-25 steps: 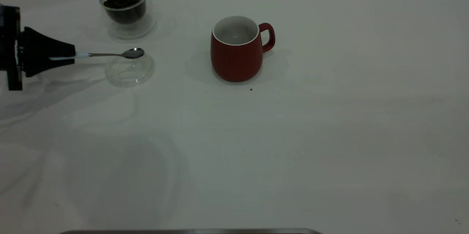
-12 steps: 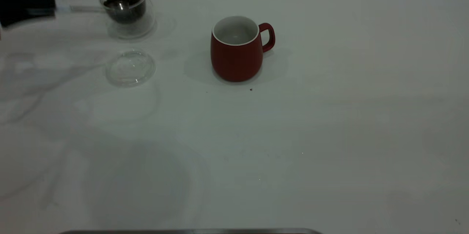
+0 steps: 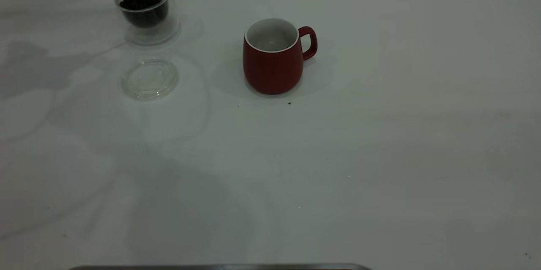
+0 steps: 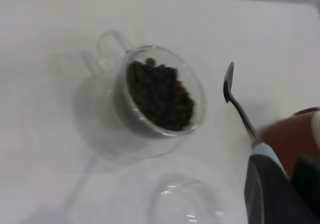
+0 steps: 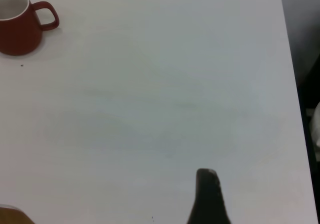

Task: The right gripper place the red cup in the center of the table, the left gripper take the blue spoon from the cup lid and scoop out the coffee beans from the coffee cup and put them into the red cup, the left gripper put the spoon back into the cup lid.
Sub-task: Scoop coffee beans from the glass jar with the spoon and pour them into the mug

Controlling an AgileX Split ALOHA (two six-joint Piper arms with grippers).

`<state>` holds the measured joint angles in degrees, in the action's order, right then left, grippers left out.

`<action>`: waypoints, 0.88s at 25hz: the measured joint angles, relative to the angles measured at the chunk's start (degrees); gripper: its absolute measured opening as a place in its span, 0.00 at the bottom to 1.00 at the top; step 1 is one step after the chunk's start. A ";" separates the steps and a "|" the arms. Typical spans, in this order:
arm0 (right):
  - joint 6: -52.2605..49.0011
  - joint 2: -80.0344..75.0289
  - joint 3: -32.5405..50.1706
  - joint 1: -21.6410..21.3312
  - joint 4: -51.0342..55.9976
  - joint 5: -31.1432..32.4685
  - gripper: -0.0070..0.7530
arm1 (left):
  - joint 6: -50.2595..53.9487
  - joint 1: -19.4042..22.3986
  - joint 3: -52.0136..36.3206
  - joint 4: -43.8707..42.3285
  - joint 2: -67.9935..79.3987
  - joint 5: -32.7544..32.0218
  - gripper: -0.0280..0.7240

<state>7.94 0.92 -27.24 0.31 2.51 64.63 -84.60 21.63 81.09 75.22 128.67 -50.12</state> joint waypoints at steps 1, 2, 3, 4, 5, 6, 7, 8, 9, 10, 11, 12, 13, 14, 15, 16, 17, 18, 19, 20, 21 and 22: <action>0.00 0.00 0.00 0.00 0.00 0.00 0.78 | -1.20 -0.70 0.00 -0.05 0.00 1.99 0.20; 0.00 0.00 0.00 0.00 0.00 0.00 0.78 | -2.62 -1.34 0.00 -0.05 0.00 3.97 0.20; 0.00 0.00 0.00 0.00 0.00 0.00 0.78 | -4.04 -2.03 0.00 -0.05 0.00 5.56 0.20; 0.00 0.00 0.00 0.00 0.00 0.00 0.78 | -5.47 -2.56 0.00 -0.05 0.00 7.37 0.20; 0.00 0.00 0.00 0.00 0.00 0.00 0.78 | -6.55 -3.16 0.00 -0.05 0.00 8.97 0.20; 0.00 0.00 0.00 0.00 0.00 0.00 0.78 | -7.75 -3.68 0.00 -0.05 0.00 10.20 0.20; 0.00 0.00 0.00 0.00 0.00 0.00 0.78 | -8.73 -4.09 0.00 0.13 0.00 11.11 0.20; 0.00 0.00 0.00 0.00 0.00 0.00 0.78 | -9.48 -4.53 0.00 0.26 0.00 12.02 0.20; 0.00 0.00 0.00 0.00 0.00 0.00 0.78 | -9.96 -4.92 0.00 0.37 0.12 12.81 0.20; 0.00 0.00 0.00 0.00 0.00 0.00 0.78 | -10.41 -5.26 0.00 0.51 0.34 13.36 0.20; 0.00 0.00 0.00 0.00 0.00 0.00 0.78 | -10.67 -5.39 0.00 0.89 0.68 13.56 0.20; 0.00 0.00 0.00 0.00 0.00 0.00 0.78 | -10.79 -5.65 0.00 1.19 1.27 13.70 0.20; 0.00 0.00 0.00 0.00 0.00 0.00 0.78 | -10.85 -5.85 0.00 1.66 1.95 13.70 0.20; 0.00 0.00 0.00 0.00 0.00 0.00 0.78 | -10.92 -5.84 0.00 2.09 2.64 13.81 0.20; 0.00 0.00 0.00 0.00 0.00 0.00 0.78 | -10.96 -5.91 0.00 2.57 3.43 13.90 0.20; 0.00 0.00 0.00 0.00 0.00 0.00 0.78 | -11.03 -5.91 0.00 3.15 4.13 14.10 0.20; 0.00 0.00 0.00 0.00 0.00 0.00 0.78 | -11.03 -5.91 0.00 3.60 4.67 14.30 0.20; 0.00 0.00 0.00 0.00 0.00 0.00 0.78 | -11.08 -5.91 0.00 4.36 5.17 14.44 0.20; 0.00 0.00 0.00 0.00 0.00 0.00 0.78 | -11.13 -5.95 0.00 5.03 5.57 14.63 0.20; 0.00 0.00 0.00 0.00 0.00 0.00 0.78 | -11.20 -5.95 0.00 5.50 5.80 14.63 0.20; 0.00 0.00 0.00 0.00 0.00 0.00 0.78 | -11.20 -5.95 0.00 6.06 6.12 14.75 0.20; 0.00 0.00 0.00 0.00 0.00 0.00 0.78 | -11.20 -5.95 0.00 6.76 6.36 14.75 0.20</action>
<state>7.94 0.92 -27.24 0.31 2.51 64.63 -95.80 15.68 81.09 81.98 135.03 -35.37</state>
